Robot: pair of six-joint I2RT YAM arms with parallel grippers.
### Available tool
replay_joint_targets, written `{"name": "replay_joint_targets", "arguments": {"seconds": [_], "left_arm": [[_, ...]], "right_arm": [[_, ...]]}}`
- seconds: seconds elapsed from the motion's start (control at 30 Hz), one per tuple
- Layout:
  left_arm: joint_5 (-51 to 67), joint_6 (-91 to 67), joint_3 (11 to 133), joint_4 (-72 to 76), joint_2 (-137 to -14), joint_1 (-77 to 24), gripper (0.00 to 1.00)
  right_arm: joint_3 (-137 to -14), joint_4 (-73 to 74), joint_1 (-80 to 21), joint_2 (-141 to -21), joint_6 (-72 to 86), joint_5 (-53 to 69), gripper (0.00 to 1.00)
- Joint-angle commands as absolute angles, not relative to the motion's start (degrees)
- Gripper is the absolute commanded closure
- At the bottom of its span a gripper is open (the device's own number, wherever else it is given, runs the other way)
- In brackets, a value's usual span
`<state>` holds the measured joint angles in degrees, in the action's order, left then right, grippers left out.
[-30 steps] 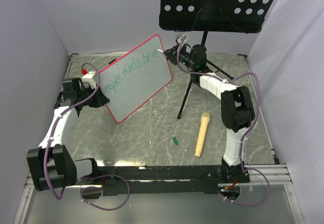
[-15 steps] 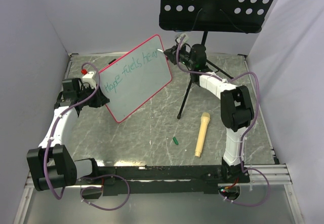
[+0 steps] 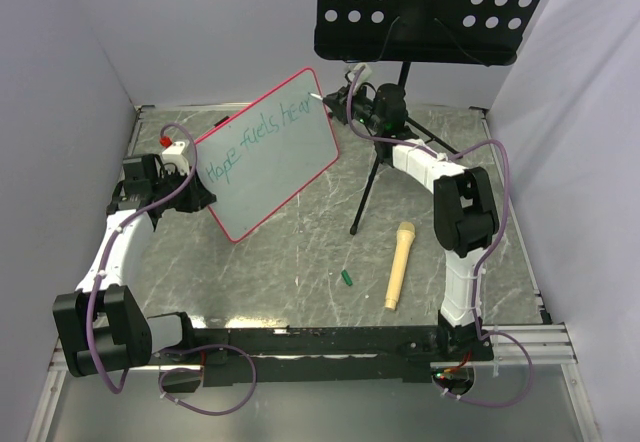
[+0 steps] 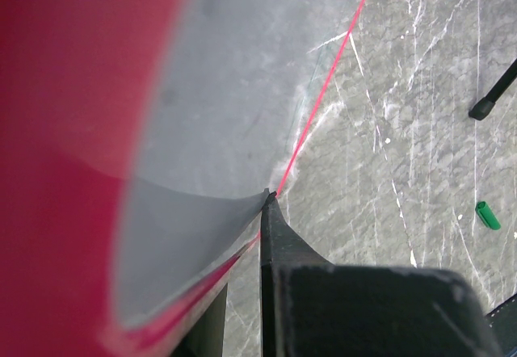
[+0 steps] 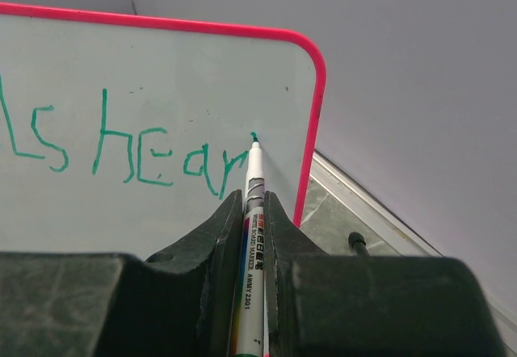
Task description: Write a sentence on the whiteboard
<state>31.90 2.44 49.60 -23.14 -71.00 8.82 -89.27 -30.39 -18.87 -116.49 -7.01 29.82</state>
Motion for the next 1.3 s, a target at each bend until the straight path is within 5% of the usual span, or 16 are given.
{"name": "replay_joint_targets", "arguments": {"seconds": [0.0,1.27], "left_arm": [[6.42,16.52,44.47,-33.75,-75.23,9.58,0.99],[6.59,16.26,44.38,-33.31,-75.50,9.40,0.99]], "right_arm": [[-90.53,-31.90,-18.63,-116.98,-7.56,30.67,1.00],[-86.66,-39.11,-17.84,-112.68,-4.31,30.76,1.00]]}}
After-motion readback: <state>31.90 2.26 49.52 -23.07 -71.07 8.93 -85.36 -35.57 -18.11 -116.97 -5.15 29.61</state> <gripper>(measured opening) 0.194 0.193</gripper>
